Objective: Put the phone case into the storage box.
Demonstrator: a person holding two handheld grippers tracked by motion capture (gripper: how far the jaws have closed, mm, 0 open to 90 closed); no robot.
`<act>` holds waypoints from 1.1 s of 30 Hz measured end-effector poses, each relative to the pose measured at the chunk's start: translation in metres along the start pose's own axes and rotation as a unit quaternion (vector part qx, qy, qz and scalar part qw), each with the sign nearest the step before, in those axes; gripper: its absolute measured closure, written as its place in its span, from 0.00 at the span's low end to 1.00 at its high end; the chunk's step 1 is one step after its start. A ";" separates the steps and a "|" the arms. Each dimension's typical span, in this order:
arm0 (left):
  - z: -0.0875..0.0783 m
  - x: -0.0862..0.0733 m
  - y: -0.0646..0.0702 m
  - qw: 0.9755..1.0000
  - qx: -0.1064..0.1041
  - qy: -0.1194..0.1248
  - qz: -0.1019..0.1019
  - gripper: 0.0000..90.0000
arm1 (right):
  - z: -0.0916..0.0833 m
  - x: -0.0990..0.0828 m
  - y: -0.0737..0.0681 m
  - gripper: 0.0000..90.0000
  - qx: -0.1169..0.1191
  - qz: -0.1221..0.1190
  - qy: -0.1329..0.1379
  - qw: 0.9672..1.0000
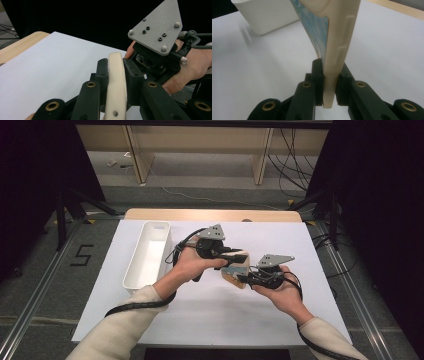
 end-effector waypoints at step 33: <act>-0.028 -0.016 0.006 0.989 0.137 0.055 0.019 0.00 | 0.000 0.001 0.001 0.90 -0.017 0.029 0.010 0.999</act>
Point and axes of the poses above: each handheld gripper's, and its own axes: z roughly forward along the jaws, x roughly out of its top, y roughly to its right, the point moved 1 cm from there along z, roughly forward along the jaws, and after that the axes turned 1 degree about y, right-handed, at the moved point
